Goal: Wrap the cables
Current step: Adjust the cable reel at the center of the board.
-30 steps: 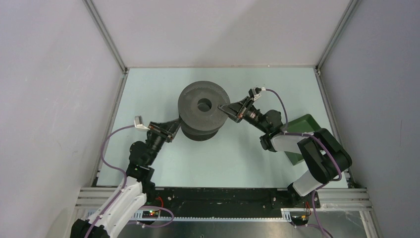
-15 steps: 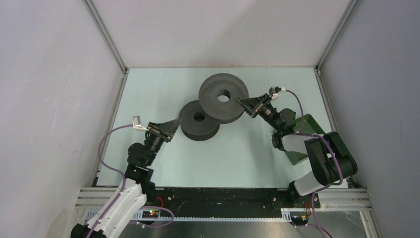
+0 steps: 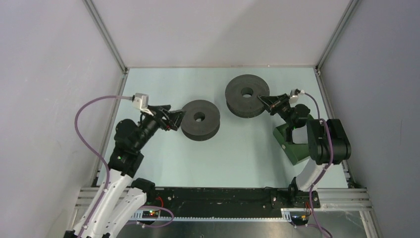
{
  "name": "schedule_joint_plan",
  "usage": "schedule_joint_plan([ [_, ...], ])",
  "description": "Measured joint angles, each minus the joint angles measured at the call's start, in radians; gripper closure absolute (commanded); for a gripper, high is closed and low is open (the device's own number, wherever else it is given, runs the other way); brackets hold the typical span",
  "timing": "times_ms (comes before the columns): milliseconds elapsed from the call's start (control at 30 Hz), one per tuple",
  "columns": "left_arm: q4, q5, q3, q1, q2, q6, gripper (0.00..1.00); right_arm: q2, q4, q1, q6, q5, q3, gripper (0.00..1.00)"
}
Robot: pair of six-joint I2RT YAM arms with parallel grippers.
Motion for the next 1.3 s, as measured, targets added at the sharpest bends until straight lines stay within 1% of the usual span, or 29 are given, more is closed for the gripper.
schedule_joint_plan([
  [133, -0.149, 0.044, 0.122, 0.0, 0.049, 0.172, 0.0, 0.087, 0.004, -0.011, -0.002, -0.033, 0.006, 1.0],
  [233, -0.224, 0.027, 0.138, 0.0, 0.048, 0.259, 0.0, 0.129, 0.009, -0.007, -0.008, -0.053, 0.009, 1.0],
  [300, -0.266, 0.0, 0.125, 0.0, 0.028, 0.299, 0.0, 0.154, 0.013, -0.003, -0.011, -0.06, 0.014, 0.97],
  [567, -0.341, -0.089, 0.089, 0.0, -0.029, 0.369, 0.0, 0.27, 0.03, 0.0, -0.028, -0.065, 0.057, 0.9],
  [667, -0.346, -0.114, 0.087, 0.0, -0.037, 0.377, 0.0, 0.289, 0.027, 0.0, -0.036, -0.062, 0.065, 0.84],
  [767, -0.349, -0.13, 0.087, 0.0, -0.041, 0.379, 0.0, 0.29, 0.022, -0.003, -0.049, -0.062, 0.073, 0.82],
  [1000, -0.351, -0.145, 0.087, 0.0, -0.042, 0.385, 0.0, 0.29, -0.009, -0.024, -0.074, -0.082, 0.081, 1.0],
  [1100, -0.356, -0.161, 0.087, 0.0, -0.04, 0.376, 0.0, 0.29, -0.011, -0.044, -0.073, -0.092, 0.081, 1.0],
  [1300, -0.359, -0.196, 0.088, 0.0, 0.0, 0.284, 0.0, 0.257, -0.009, -0.075, -0.045, -0.114, 0.079, 1.0],
])
